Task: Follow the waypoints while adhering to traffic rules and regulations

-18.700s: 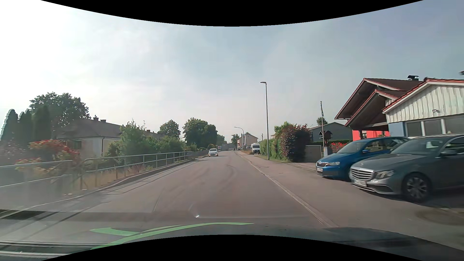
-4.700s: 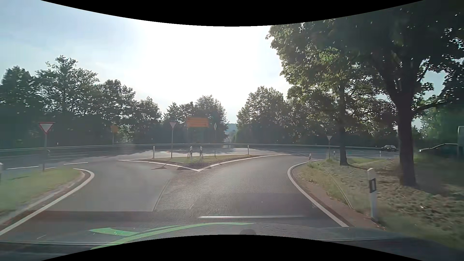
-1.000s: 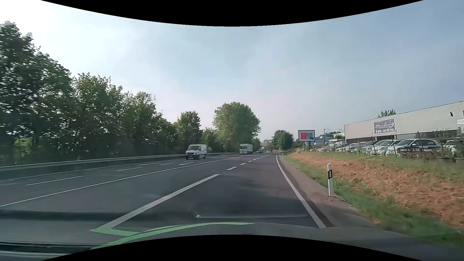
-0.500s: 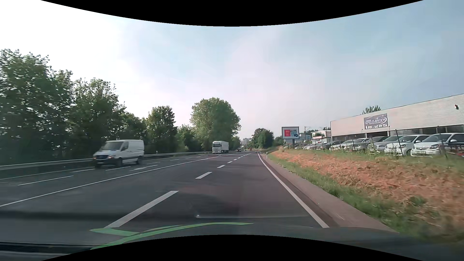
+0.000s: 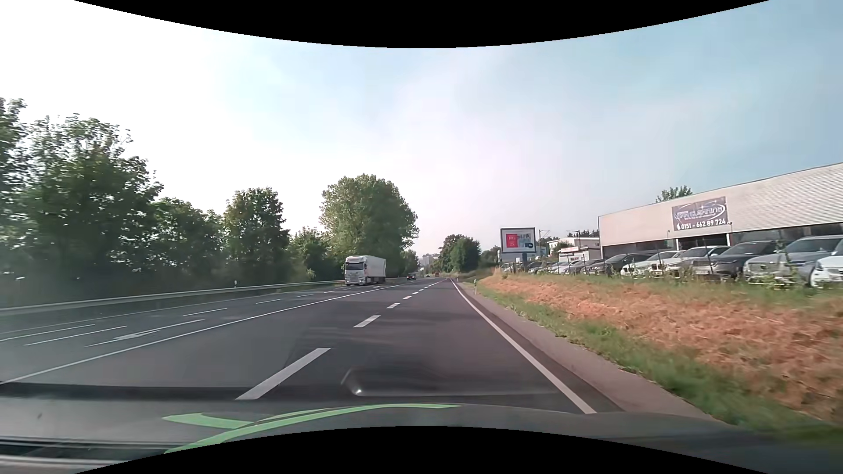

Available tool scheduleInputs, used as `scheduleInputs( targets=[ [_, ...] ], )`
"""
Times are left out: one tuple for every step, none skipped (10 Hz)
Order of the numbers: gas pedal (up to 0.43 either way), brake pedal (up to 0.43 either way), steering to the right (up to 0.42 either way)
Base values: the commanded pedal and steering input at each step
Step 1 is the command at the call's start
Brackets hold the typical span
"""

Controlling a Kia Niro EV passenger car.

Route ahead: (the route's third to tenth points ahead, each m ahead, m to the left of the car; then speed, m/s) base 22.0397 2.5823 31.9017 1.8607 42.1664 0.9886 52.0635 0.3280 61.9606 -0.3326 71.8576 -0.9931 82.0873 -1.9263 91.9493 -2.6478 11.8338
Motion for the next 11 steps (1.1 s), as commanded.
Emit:
scheduleInputs(
  targets=[
    [0.449, 0.000, 0.022],
    [0.488, 0.000, 0.022],
    [0.512, 0.000, 0.022],
    [0.531, 0.000, 0.020],
    [0.531, 0.000, 0.014],
    [0.531, 0.000, 0.012],
    [0.531, 0.000, 0.012],
    [0.531, 0.000, 0.011],
    [0.531, 0.000, 0.010],
    [0.539, 0.000, 0.009],
    [0.539, 0.000, 0.006]
  ],
)
